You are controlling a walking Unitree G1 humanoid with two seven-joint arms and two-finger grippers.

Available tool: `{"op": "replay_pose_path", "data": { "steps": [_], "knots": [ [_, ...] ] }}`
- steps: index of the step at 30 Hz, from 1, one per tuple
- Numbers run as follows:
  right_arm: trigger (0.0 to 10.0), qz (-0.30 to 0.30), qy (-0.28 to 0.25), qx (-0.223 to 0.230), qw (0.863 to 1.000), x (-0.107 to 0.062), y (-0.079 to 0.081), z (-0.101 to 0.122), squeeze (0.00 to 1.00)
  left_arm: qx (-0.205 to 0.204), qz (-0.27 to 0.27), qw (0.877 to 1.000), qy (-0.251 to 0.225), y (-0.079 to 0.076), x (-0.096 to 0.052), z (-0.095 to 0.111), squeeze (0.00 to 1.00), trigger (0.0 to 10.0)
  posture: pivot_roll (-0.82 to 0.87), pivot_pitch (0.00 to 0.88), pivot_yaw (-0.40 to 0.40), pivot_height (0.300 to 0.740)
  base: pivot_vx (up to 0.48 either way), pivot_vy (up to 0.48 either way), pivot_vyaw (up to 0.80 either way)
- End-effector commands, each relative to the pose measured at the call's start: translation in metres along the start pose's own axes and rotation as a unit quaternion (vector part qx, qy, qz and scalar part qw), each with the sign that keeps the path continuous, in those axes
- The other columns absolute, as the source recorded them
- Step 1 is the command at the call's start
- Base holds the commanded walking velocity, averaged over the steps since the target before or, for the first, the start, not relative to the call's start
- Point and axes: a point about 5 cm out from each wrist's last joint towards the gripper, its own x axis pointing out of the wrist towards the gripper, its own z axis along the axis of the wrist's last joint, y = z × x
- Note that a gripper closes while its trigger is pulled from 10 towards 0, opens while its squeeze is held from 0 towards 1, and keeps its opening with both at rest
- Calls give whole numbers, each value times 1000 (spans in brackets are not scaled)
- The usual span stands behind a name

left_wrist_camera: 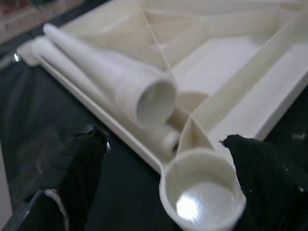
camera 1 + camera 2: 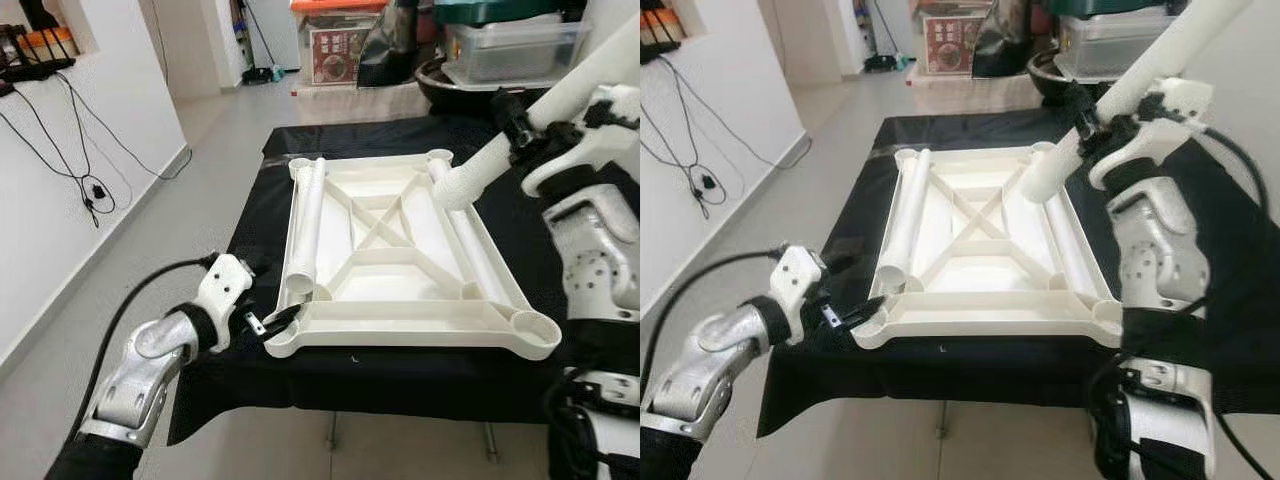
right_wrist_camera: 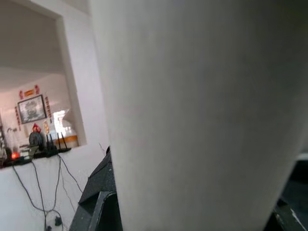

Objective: Building children table

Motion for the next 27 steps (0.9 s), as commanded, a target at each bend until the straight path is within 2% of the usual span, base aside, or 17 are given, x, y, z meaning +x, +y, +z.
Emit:
{"op": "replay_pose_path", "data": {
  "steps": [1, 11, 13, 20, 21, 22, 27],
  "knots": [
    [0, 16, 3, -5, 1000, -2, 1, -4, 0, -6, -3, 1000, 3, -5, 0, -2, 0, 10000, -41, 0, 36, 740, 0, 0, 0],
    [0, 30, 12, 4, 999, -4, 8, -16, 0, -10, -1, 1000, -14, -18, 11, 2, 0, 10000, -44, 0, 41, 740, 0, 0, 0],
    [0, 38, 25, 19, 999, -4, 17, -26, 0, -29, 11, 999, -42, -26, 15, 10, 0, 10000, -40, 0, 37, 740, 0, 0, 0],
    [0, 22, 41, 51, 998, -5, 31, -41, 0, -48, 51, 996, -56, -23, 17, 14, 0, 10000, -35, 0, 31, 740, 0, 0, 0],
    [1529, 13, 46, 59, 997, -6, 36, -46, 0, -54, 60, 995, -63, -23, 17, 16, 0, 10000, -29, 0, 28, 740, 0, 0, 0],
    [10000, 2, 52, 66, 996, -7, 41, -53, 0, -56, 73, 993, -68, -22, 16, 19, 0, 10000, -29, 0, 28, 740, 0, 0, 0],
    [10000, -27, 63, 80, 994, -11, 55, -66, 0, -48, 106, 989, -90, -22, 14, 28, 0, 10000, -19, 0, 21, 740, 0, 0, 0]
  ]
}}
